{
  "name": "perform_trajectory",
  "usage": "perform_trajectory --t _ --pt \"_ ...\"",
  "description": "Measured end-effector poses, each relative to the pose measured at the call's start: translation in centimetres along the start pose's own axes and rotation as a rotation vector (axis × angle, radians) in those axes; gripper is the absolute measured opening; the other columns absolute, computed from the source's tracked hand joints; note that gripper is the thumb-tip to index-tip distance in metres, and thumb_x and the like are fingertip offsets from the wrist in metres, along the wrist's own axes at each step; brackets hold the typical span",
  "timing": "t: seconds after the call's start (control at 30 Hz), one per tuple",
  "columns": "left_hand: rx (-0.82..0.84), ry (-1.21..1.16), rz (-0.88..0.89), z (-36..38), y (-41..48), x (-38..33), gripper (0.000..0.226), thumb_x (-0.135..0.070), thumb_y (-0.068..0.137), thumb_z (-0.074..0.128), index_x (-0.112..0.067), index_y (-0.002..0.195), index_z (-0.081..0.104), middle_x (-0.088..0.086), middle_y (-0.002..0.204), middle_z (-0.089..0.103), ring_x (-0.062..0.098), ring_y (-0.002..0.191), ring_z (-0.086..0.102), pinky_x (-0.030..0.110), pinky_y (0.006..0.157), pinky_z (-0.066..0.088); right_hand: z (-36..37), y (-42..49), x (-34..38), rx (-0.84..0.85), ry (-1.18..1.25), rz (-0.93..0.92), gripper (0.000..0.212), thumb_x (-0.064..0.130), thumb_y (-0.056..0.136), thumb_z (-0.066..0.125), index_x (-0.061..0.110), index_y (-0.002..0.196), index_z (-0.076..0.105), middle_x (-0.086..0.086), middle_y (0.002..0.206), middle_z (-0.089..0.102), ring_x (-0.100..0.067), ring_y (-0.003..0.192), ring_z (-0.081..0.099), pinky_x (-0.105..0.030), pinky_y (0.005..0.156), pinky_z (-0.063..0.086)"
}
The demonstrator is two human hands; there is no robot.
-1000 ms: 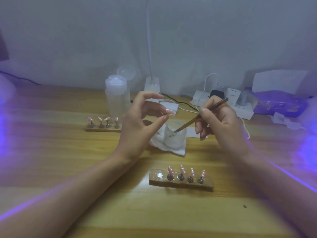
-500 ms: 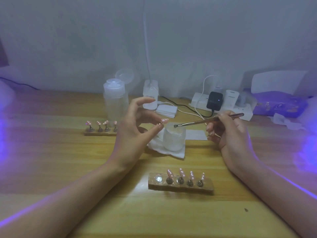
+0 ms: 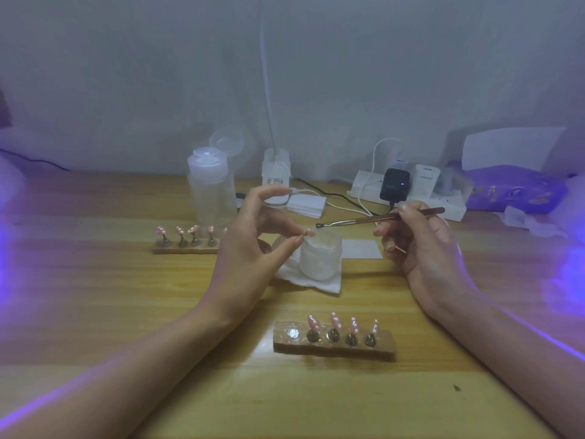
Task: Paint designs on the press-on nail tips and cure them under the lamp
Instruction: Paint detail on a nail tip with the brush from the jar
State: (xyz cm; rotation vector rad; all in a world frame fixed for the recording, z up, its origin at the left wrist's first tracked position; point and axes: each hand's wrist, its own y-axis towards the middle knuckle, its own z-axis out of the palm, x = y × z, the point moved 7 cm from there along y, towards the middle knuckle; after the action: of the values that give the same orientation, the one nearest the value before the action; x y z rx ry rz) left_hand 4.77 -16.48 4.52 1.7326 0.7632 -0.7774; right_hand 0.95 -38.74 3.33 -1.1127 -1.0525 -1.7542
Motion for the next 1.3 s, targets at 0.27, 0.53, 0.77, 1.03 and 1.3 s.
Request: perform_trajectory --t 0.27,0.53,0.77,1.03,1.3 --pt "0.003 0.008 -0.013 0.01 0.03 0.11 0.056 -0.004 0.084 0.075 -0.031 0.126 0.050 -0.009 0.086 0.072 0.008 0.090 0.070 0.029 0.065 0.052 0.24 0.01 -0.06 0.057 -0.081 -0.006 0.022 0.023 0.103 0.049 0.021 0.082 0.052 -0.005 0.071 0.072 -0.009 0.055 0.057 -0.018 0.050 0.045" --pt "0.018 -0.007 -0.020 0.05 -0.03 0.26 0.052 -0.004 0.085 0.075 -0.031 0.123 0.052 -0.009 0.085 0.071 0.011 0.094 0.070 0.028 0.069 0.049 0.16 0.12 -0.17 0.071 -0.074 -0.018 0.020 0.022 0.103 0.049 0.018 0.084 0.050 -0.007 0.071 0.071 -0.012 0.058 0.058 -0.019 0.051 0.045" --pt "0.022 -0.001 0.002 0.15 -0.01 -0.04 0.050 -0.002 0.085 0.074 -0.029 0.122 0.053 -0.009 0.086 0.071 0.012 0.093 0.069 0.028 0.068 0.049 -0.48 0.24 -0.34 -0.001 -0.061 -0.006 0.021 0.020 0.103 0.049 0.019 0.082 0.049 -0.006 0.068 0.070 -0.010 0.057 0.057 -0.019 0.049 0.044" --pt "0.026 0.004 -0.004 0.10 -0.03 0.04 0.049 -0.003 0.085 0.074 -0.029 0.120 0.053 -0.008 0.085 0.071 0.012 0.094 0.069 0.026 0.069 0.048 -0.44 0.16 -0.32 -0.011 -0.099 -0.017 0.020 0.020 0.104 0.048 0.019 0.084 0.049 -0.006 0.069 0.071 -0.009 0.057 0.058 -0.019 0.049 0.044" --pt "0.022 0.000 -0.016 0.02 -0.08 0.11 0.048 -0.002 0.085 0.075 -0.029 0.119 0.054 -0.008 0.084 0.071 0.013 0.093 0.070 0.026 0.067 0.048 -0.39 0.19 -0.38 0.005 -0.125 -0.023 0.018 0.021 0.104 0.049 0.018 0.086 0.049 -0.007 0.071 0.072 -0.009 0.058 0.058 -0.019 0.048 0.043"
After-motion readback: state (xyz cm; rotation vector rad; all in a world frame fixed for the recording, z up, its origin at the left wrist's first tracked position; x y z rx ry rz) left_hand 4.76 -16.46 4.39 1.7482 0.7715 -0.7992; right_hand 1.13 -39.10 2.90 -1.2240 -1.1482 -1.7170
